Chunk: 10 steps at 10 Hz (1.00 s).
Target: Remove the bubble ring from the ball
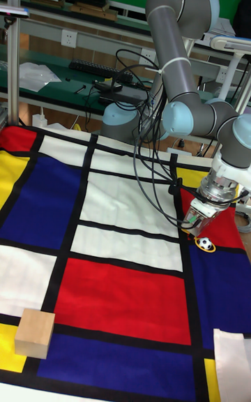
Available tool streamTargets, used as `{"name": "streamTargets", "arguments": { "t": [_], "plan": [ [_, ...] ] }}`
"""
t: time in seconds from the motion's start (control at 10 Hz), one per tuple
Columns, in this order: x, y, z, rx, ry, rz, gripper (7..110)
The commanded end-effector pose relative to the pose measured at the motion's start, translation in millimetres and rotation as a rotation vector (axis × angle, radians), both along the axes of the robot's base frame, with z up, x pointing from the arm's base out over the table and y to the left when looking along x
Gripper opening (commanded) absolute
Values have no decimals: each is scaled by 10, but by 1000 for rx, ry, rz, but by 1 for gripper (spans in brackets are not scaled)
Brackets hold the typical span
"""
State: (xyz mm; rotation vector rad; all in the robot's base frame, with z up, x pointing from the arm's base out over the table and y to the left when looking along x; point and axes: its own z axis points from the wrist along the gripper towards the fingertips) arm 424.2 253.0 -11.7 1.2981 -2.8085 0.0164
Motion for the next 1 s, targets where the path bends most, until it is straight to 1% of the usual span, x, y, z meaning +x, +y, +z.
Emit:
{"name": "streamTargets", "arguments": {
  "t": [0.0,0.4,0.6,0.7,0.9],
  "plan": [
    [8,9,5,7,1,-18,22],
    [31,14,2,8,-7,-34,22],
    [32,-5,1,0,-7,-48,22],
    [25,-8,1,-2,-5,-54,7],
    [25,-46,2,-19,-6,-65,7]
  ]
}}
